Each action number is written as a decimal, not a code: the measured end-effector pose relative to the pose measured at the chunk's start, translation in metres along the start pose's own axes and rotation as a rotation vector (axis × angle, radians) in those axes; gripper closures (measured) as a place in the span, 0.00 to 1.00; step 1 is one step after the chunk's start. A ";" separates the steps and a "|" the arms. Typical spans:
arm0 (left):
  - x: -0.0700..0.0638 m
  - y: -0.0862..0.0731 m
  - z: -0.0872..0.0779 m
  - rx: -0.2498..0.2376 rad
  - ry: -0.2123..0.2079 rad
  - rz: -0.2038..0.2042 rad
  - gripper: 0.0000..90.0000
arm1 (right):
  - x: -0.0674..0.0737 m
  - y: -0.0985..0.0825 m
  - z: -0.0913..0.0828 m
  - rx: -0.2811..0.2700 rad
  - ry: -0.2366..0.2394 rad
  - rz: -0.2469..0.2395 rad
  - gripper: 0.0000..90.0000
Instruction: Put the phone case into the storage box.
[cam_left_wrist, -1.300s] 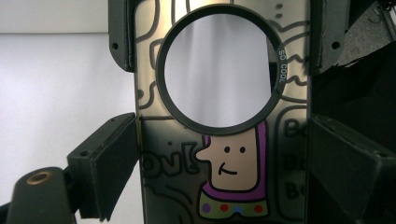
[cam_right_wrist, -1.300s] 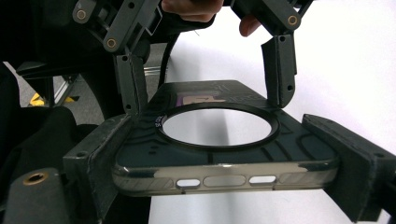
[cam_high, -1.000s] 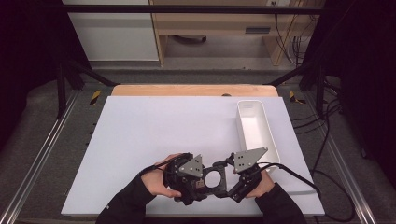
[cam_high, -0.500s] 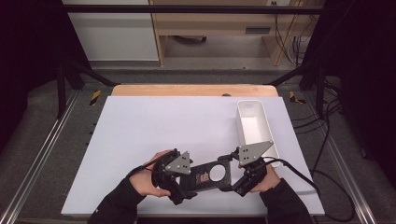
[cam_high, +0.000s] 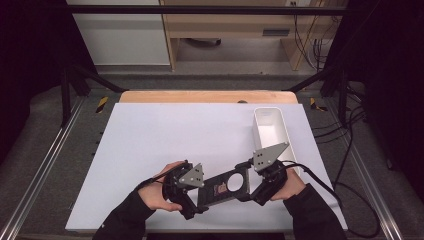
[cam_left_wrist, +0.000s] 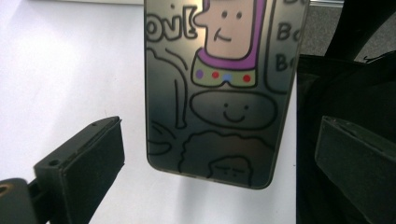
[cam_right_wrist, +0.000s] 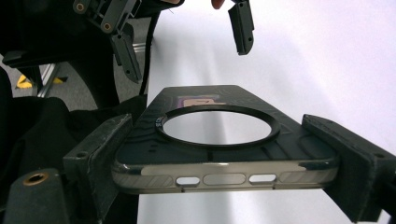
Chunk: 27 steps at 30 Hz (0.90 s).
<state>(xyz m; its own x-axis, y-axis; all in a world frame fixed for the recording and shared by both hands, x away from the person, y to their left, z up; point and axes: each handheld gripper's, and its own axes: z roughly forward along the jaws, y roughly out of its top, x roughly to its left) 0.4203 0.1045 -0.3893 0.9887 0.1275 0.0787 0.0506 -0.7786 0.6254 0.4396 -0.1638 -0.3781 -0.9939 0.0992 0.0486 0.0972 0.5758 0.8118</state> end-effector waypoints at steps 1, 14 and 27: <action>0.000 0.000 0.001 0.003 0.000 0.001 0.01 | 0.000 0.000 0.000 0.000 0.000 0.000 0.14; 0.004 -0.001 0.008 0.033 -0.016 -0.006 0.01 | 0.003 0.025 -0.004 0.114 0.008 -0.039 0.14; 0.007 0.001 0.019 0.079 -0.032 -0.007 0.01 | 0.005 0.046 0.002 0.212 0.014 -0.074 0.14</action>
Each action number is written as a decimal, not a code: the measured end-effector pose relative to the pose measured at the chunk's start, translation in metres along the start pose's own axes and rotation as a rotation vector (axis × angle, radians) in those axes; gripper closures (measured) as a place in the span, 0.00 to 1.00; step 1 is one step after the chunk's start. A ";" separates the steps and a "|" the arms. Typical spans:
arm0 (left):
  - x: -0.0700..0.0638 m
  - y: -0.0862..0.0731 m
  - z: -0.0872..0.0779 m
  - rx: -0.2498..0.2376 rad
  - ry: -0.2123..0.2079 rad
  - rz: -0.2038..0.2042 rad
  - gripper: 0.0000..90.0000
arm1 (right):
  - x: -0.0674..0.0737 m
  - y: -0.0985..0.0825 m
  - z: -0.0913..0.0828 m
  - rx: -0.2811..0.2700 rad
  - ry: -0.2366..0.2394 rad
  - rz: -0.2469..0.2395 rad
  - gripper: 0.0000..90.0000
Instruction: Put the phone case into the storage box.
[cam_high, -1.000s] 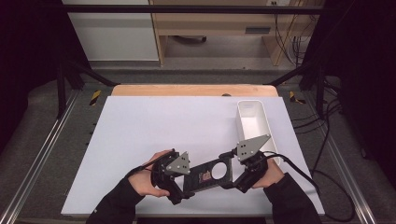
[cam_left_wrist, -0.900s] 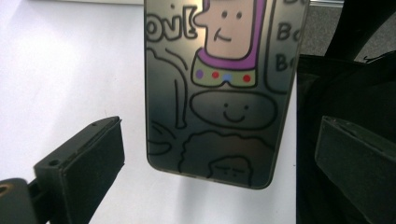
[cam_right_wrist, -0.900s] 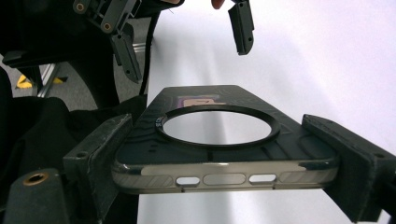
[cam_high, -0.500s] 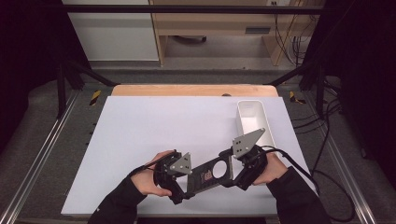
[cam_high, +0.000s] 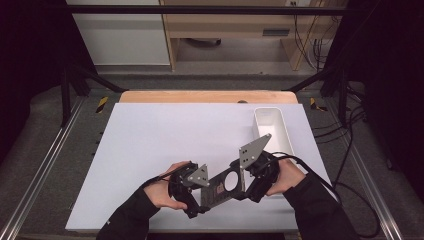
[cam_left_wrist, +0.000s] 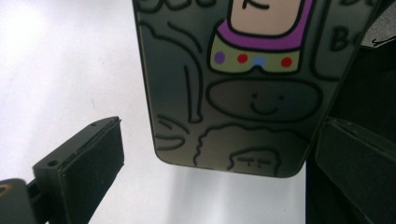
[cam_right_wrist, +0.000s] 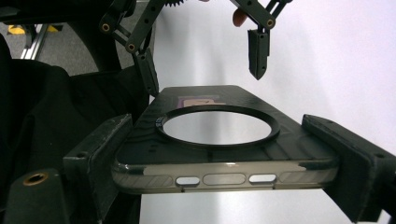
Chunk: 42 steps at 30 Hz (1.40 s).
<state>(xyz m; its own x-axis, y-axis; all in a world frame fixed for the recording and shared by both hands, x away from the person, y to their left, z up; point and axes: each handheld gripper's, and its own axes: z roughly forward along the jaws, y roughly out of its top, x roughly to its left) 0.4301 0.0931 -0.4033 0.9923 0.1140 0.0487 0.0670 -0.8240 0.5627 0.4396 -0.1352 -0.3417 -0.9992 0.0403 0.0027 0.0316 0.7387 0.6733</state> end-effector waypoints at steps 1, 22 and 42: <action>0.000 0.000 0.001 0.001 -0.002 0.001 0.01 | -0.001 0.002 0.001 0.010 0.003 0.000 0.14; 0.002 0.007 0.013 0.006 -0.041 -0.022 0.00 | -0.002 0.022 0.010 0.106 0.008 -0.035 0.14; 0.006 0.008 0.023 0.050 -0.074 -0.028 0.03 | -0.003 0.031 0.017 0.159 0.014 -0.052 0.14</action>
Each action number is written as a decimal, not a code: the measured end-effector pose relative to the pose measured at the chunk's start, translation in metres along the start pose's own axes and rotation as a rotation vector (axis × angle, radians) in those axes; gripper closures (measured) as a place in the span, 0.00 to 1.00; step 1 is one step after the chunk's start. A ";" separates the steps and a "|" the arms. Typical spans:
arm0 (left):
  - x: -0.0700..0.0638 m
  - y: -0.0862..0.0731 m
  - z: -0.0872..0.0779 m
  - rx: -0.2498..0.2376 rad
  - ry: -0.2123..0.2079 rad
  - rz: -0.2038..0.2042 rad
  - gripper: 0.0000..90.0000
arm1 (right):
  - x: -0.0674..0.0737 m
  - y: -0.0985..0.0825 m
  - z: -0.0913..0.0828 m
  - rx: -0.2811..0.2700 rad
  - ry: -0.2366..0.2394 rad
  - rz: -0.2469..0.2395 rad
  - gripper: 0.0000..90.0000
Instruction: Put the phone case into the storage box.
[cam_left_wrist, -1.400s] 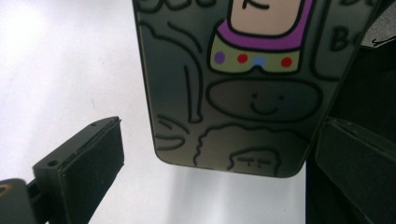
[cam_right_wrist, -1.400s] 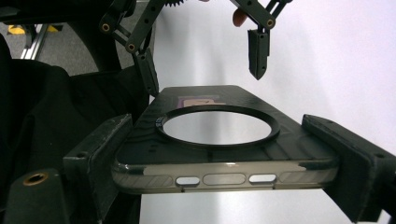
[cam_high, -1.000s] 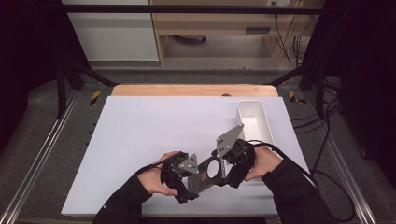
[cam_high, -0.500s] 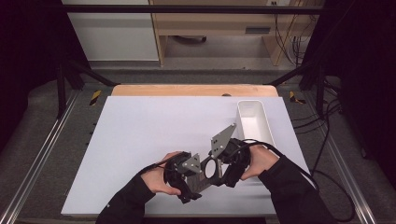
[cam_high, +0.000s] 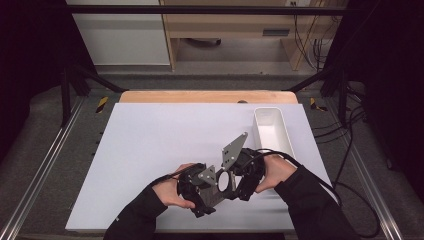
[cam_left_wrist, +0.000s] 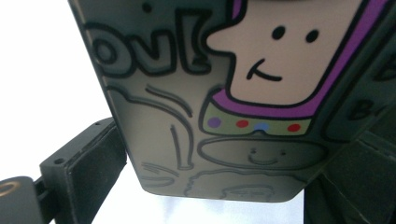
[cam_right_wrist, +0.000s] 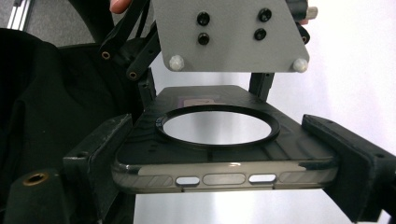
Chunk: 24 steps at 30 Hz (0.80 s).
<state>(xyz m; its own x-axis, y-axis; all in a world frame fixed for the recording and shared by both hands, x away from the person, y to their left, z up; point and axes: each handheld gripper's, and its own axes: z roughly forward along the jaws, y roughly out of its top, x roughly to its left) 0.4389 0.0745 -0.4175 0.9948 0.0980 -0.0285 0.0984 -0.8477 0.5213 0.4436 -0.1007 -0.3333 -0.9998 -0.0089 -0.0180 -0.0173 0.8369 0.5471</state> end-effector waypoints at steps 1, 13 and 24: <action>0.000 0.000 0.000 0.001 -0.002 0.000 0.04 | 0.000 0.000 0.001 0.006 0.002 -0.002 0.14; -0.002 0.000 0.005 0.026 -0.011 0.023 0.09 | 0.000 0.002 0.004 0.020 0.014 -0.005 0.14; -0.003 0.001 0.006 0.035 -0.012 0.034 0.12 | 0.000 0.003 0.006 0.031 0.016 -0.007 0.14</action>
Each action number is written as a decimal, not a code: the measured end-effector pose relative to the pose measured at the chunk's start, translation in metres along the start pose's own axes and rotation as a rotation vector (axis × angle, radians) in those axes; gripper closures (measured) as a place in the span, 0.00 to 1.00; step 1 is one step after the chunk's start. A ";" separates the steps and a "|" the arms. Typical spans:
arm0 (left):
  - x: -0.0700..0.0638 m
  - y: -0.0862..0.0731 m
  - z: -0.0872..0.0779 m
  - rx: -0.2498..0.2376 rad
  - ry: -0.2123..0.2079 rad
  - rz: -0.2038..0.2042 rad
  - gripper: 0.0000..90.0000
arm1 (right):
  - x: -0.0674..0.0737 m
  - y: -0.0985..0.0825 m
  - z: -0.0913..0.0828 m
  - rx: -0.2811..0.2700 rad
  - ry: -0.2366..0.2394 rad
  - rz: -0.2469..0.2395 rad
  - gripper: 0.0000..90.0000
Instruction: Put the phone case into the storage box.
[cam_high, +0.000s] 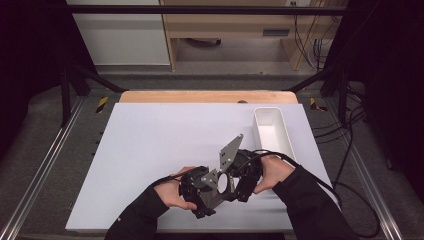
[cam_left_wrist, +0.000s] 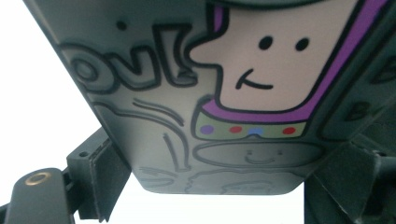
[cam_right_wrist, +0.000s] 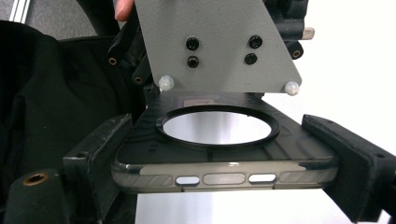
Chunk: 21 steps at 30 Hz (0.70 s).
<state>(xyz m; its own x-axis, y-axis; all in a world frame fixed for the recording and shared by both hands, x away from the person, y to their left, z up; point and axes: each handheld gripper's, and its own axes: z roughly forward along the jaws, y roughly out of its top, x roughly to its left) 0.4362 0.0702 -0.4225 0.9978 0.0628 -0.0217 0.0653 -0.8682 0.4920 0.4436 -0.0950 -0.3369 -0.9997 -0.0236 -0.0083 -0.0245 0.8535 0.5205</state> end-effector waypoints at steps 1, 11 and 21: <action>0.000 0.000 0.000 -0.002 0.004 0.001 0.13 | 0.000 0.000 0.000 0.000 0.001 0.001 0.14; 0.000 -0.001 0.000 0.000 0.021 0.001 0.13 | 0.000 0.000 0.001 -0.010 -0.010 -0.004 0.13; 0.000 -0.004 -0.005 -0.028 0.042 -0.003 0.13 | 0.004 -0.002 -0.004 -0.075 -0.050 -0.011 0.05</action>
<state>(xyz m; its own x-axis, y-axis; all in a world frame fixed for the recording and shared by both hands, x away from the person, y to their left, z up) 0.4357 0.0765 -0.4203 0.9962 0.0863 0.0127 0.0674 -0.8536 0.5165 0.4394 -0.0993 -0.3344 -0.9984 -0.0055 -0.0562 -0.0373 0.8119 0.5827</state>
